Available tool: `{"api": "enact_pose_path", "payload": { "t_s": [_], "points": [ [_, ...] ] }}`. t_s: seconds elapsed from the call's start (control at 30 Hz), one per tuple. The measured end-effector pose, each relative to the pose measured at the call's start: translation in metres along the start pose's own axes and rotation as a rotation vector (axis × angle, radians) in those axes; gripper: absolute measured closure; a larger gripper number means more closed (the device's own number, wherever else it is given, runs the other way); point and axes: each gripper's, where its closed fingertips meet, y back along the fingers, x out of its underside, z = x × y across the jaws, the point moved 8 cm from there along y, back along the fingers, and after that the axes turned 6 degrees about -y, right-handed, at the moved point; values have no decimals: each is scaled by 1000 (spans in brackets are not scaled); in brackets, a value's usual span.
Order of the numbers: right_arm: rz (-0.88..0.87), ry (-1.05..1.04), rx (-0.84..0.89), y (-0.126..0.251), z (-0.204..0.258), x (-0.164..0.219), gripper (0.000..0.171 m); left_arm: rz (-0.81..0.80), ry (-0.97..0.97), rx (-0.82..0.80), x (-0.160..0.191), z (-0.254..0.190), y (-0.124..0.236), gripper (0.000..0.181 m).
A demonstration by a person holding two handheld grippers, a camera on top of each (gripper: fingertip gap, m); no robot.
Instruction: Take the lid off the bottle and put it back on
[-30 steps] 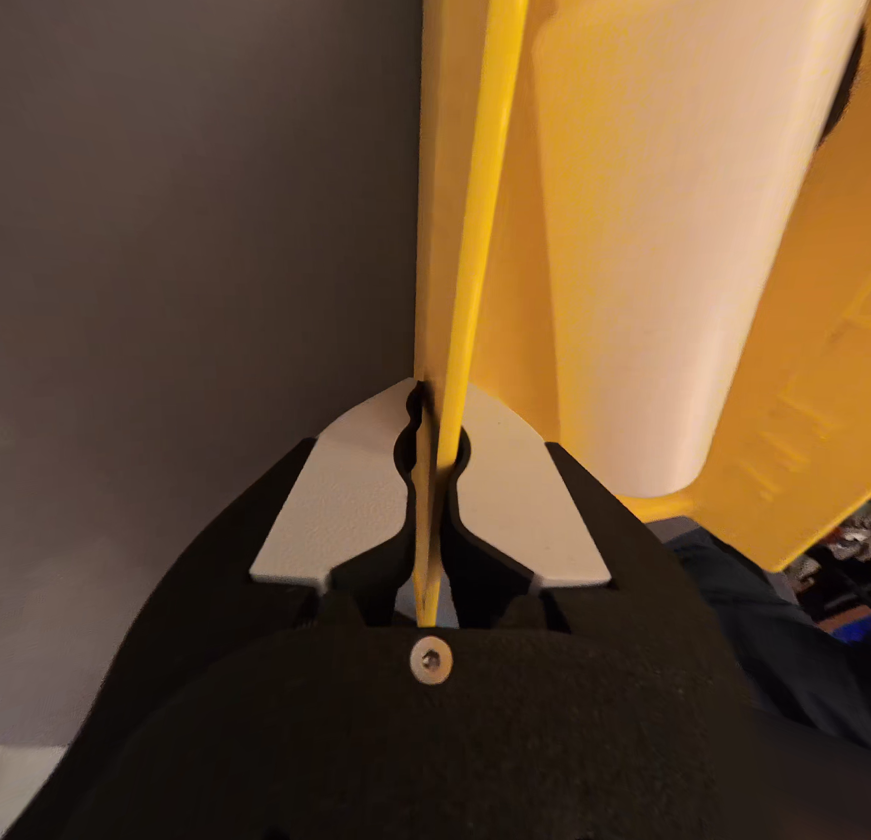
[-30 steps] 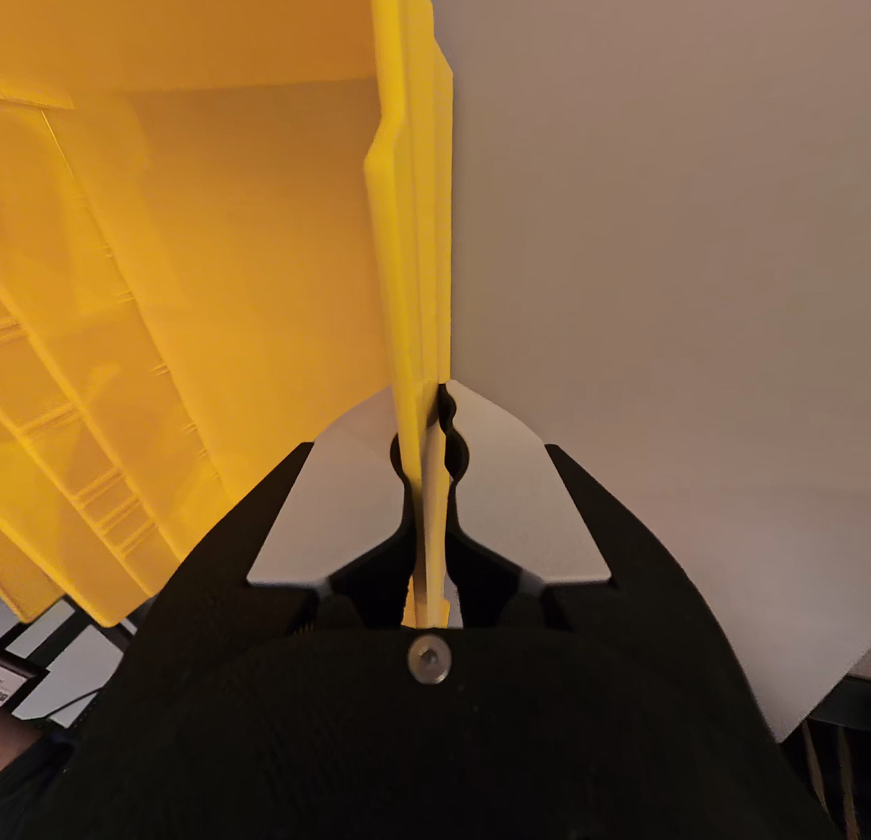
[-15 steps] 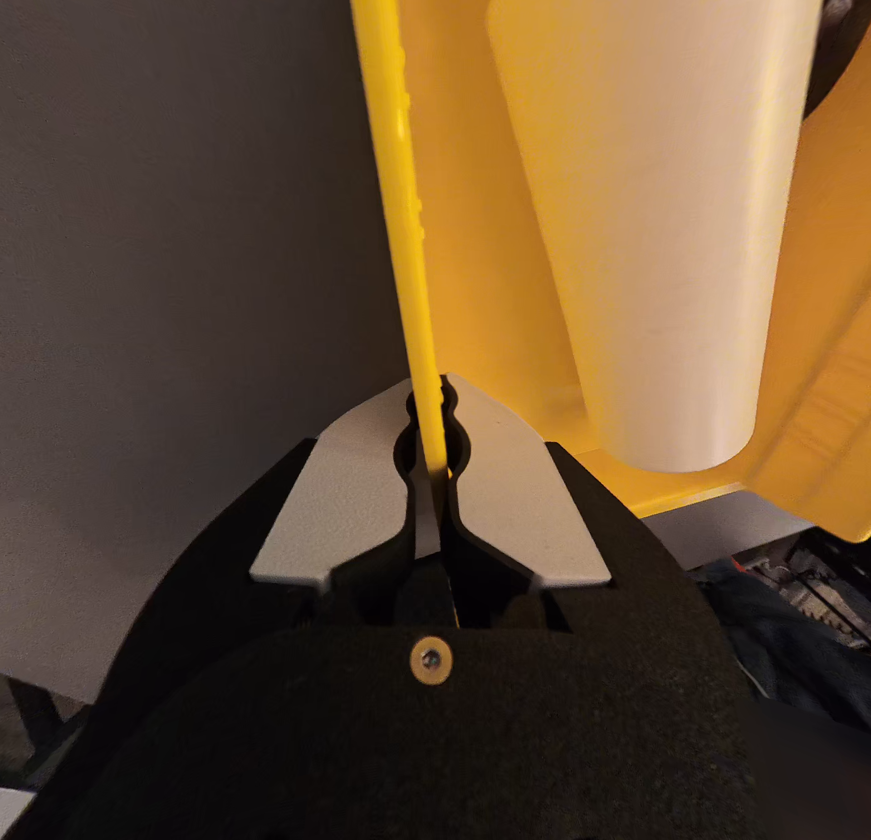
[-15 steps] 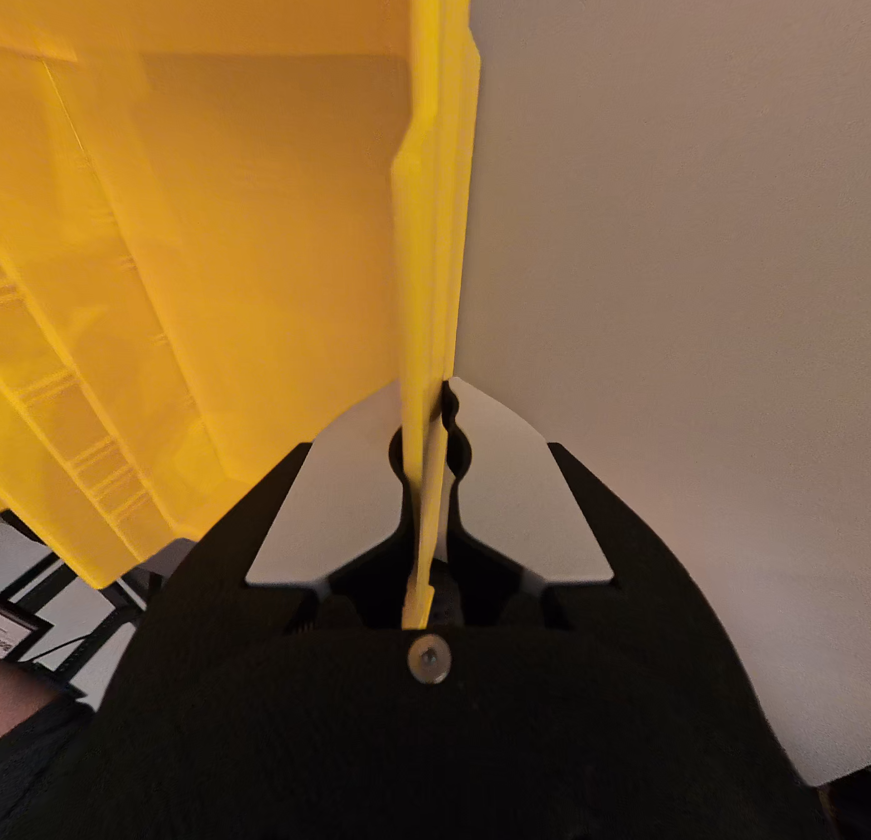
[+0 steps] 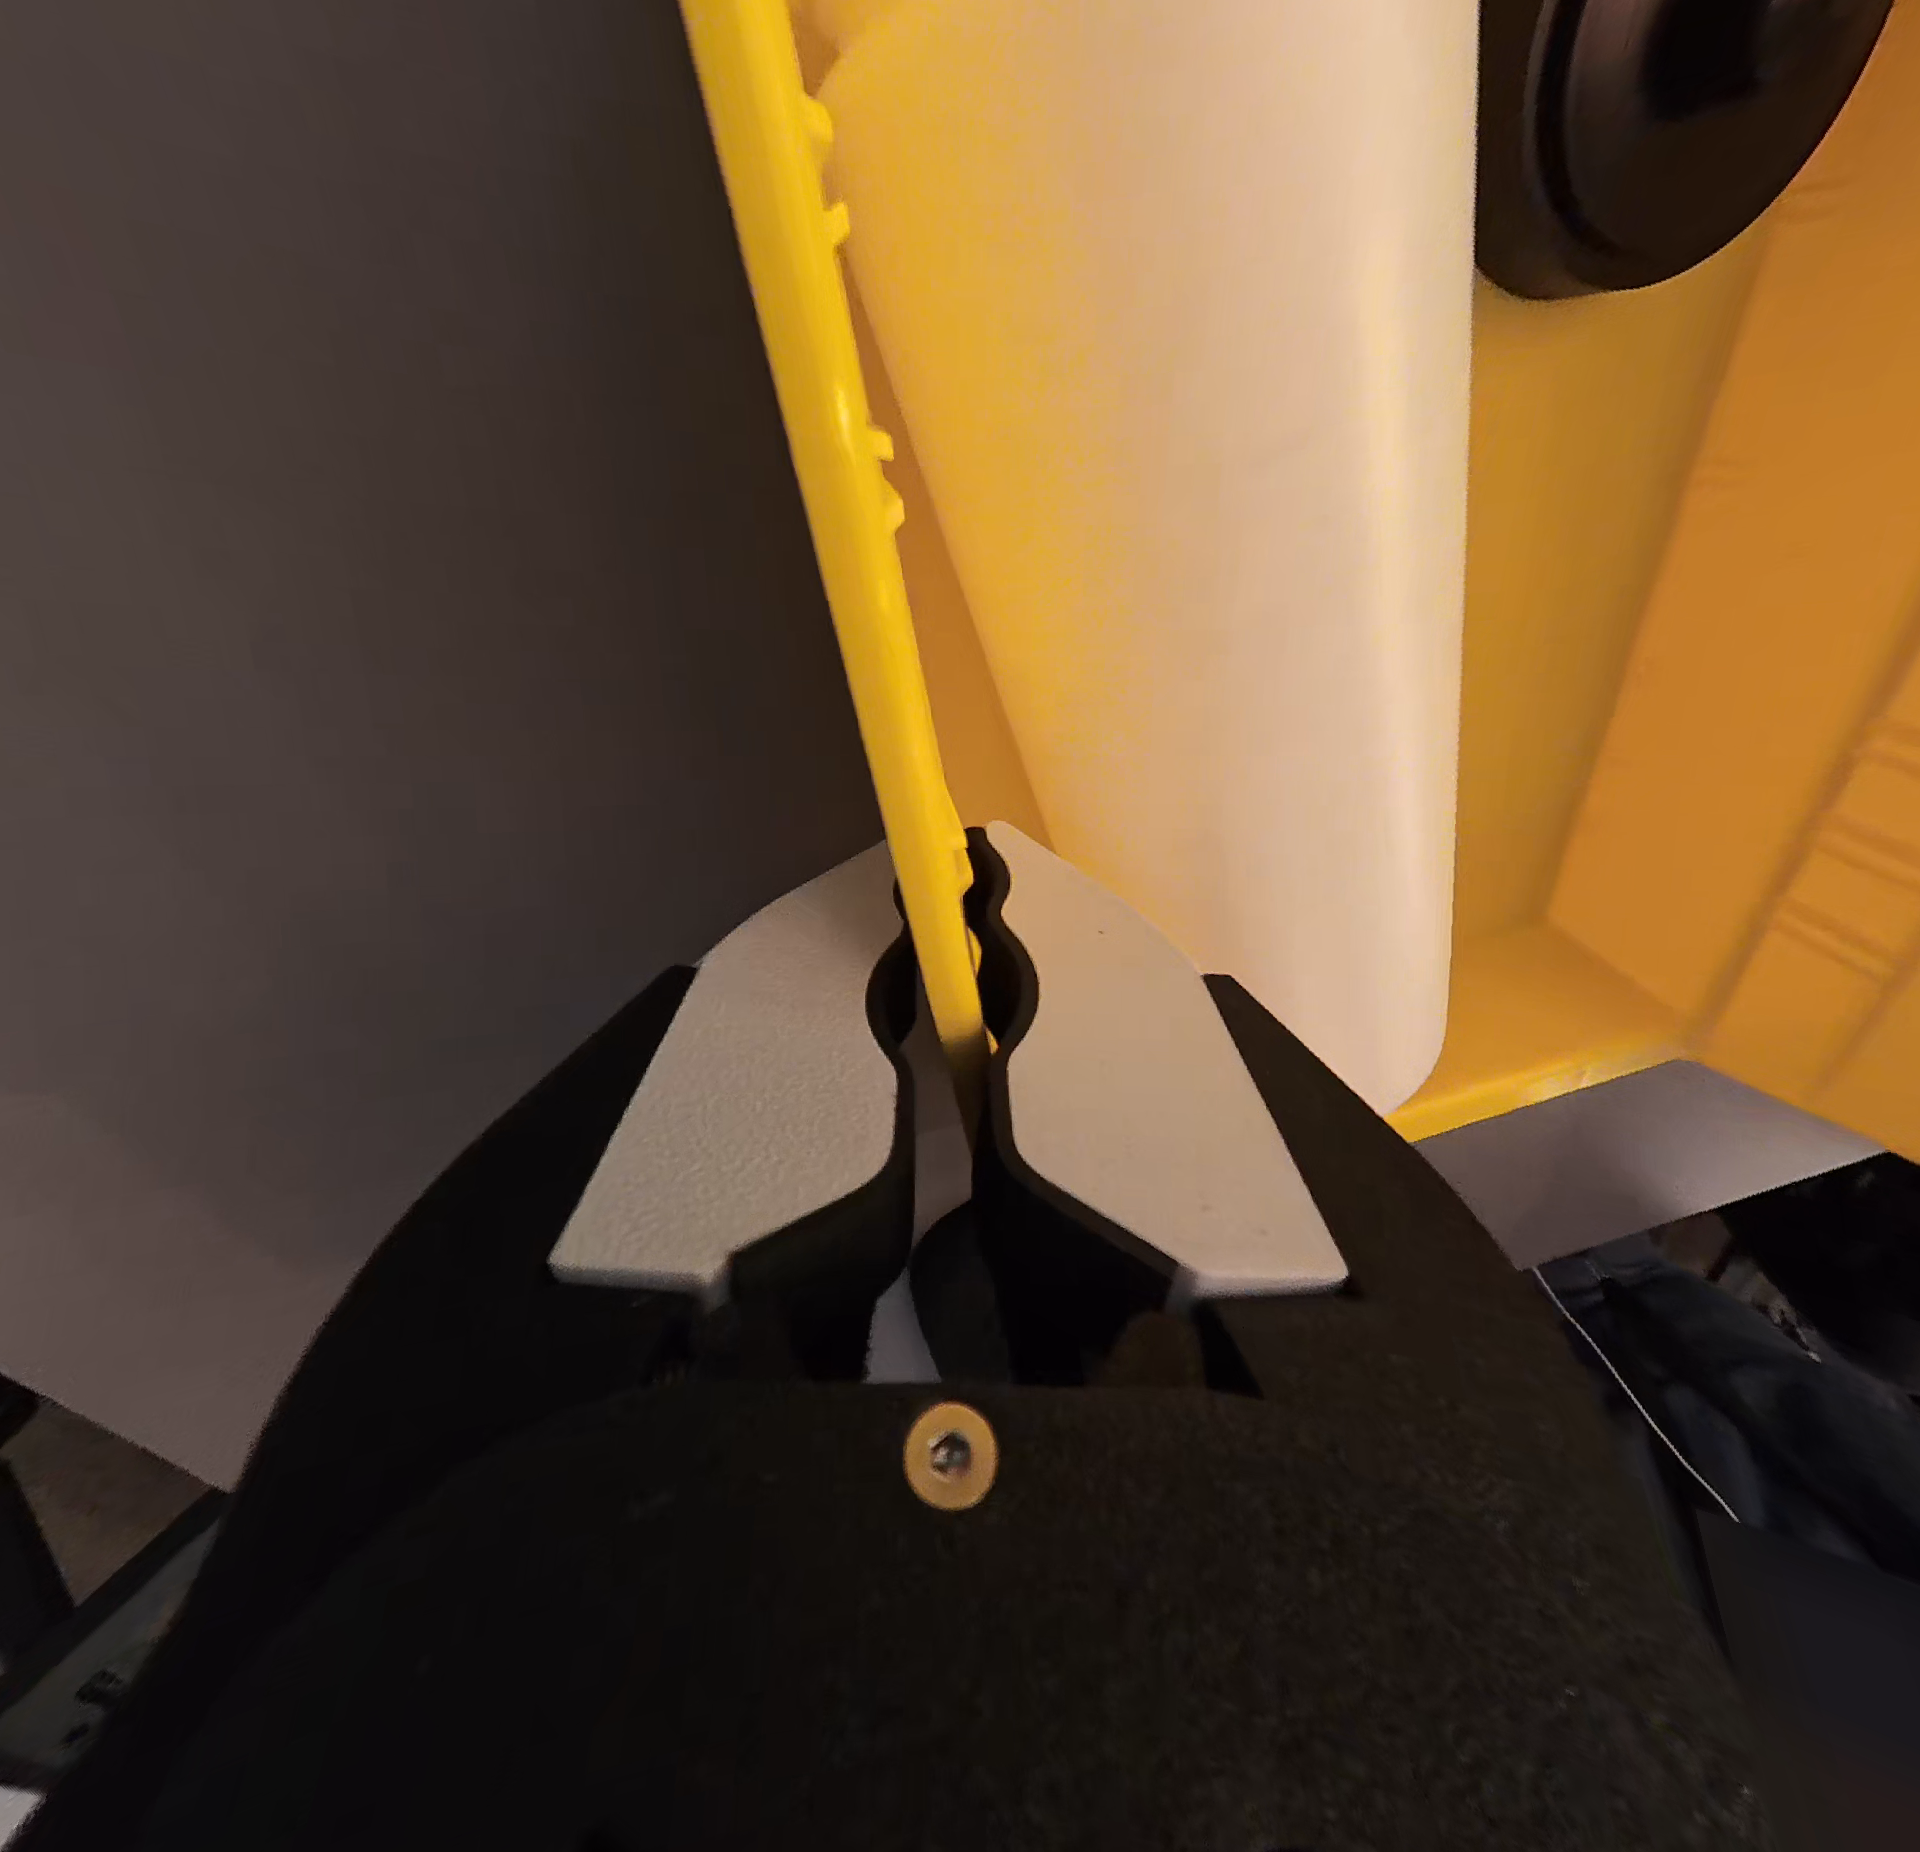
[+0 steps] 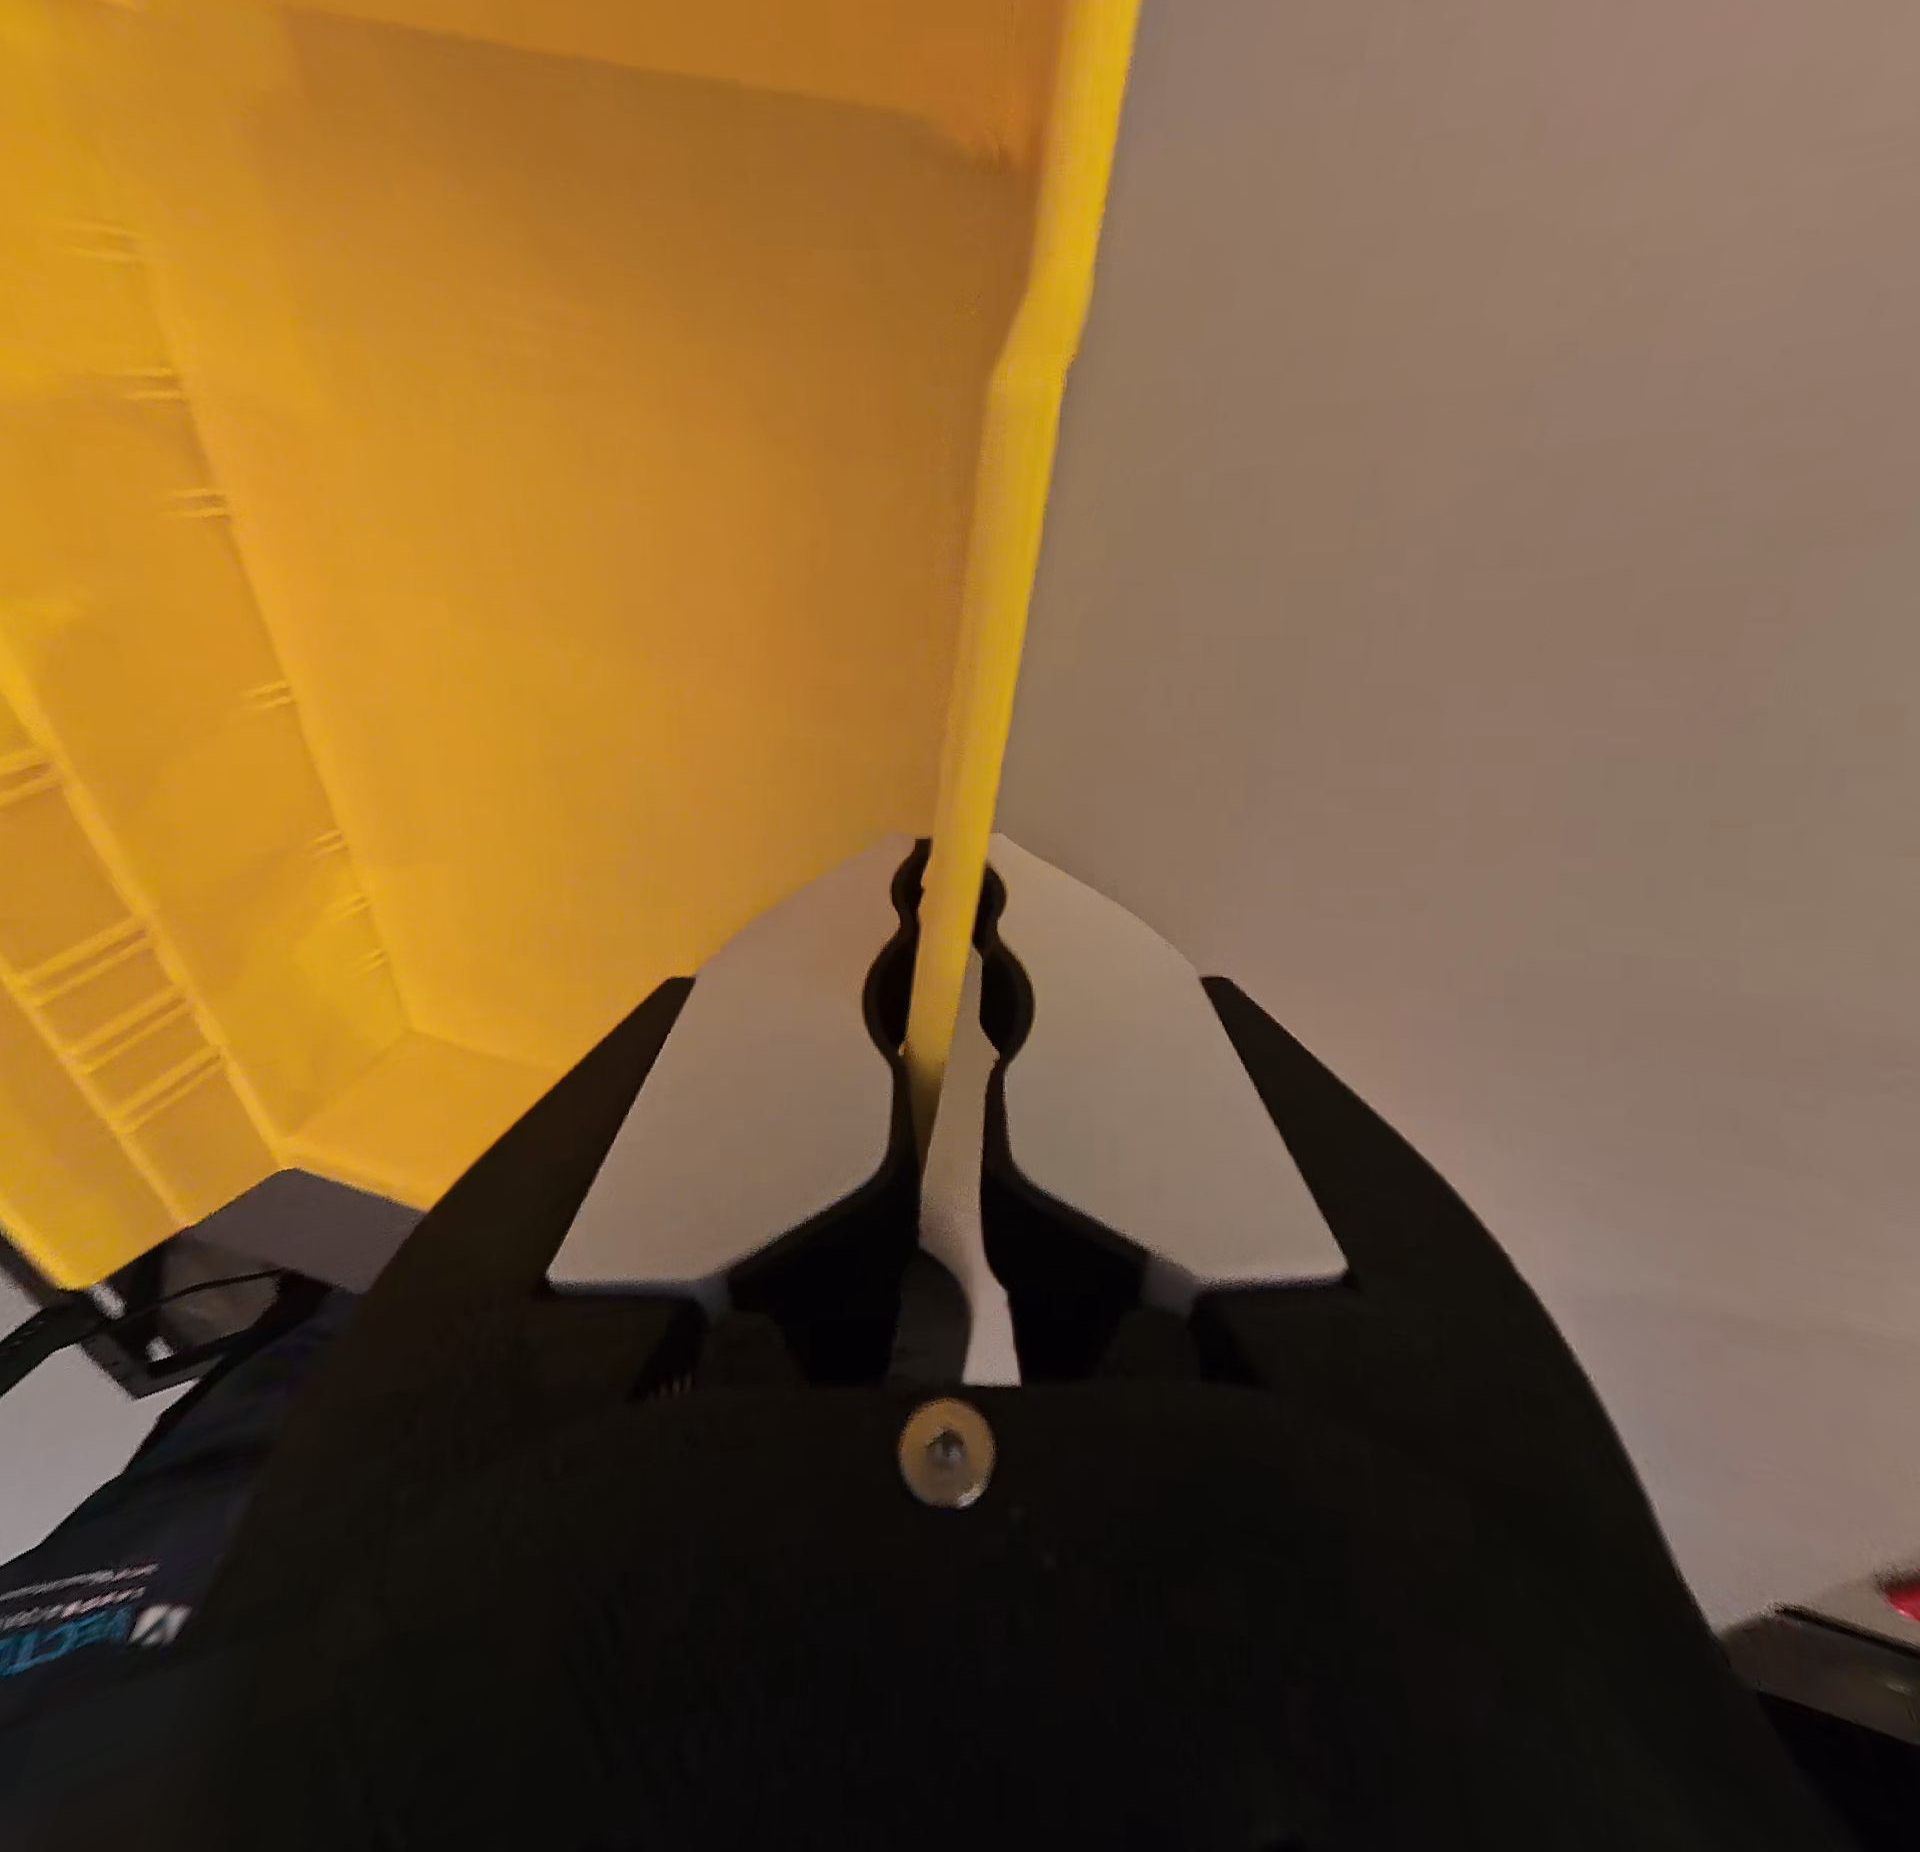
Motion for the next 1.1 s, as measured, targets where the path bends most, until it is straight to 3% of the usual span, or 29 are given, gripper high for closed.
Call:
{"api": "enact_pose_path", "payload": {
  "t_s": [0.7, 0.93, 1.1],
  "points": [
    [-1, 136, 79, 1, -1, 4, 162, 18, -52, -40, 5, 1, 1, 175],
    [23, 158, 91, -2, 2, 9, 162, -6, -24, 15, 18, 11, 2, 176],
    [-4, 151, 36, 0, 3, 13, 146, -93, -28, 41, 21, 11, 12, 172]
  ]
}}
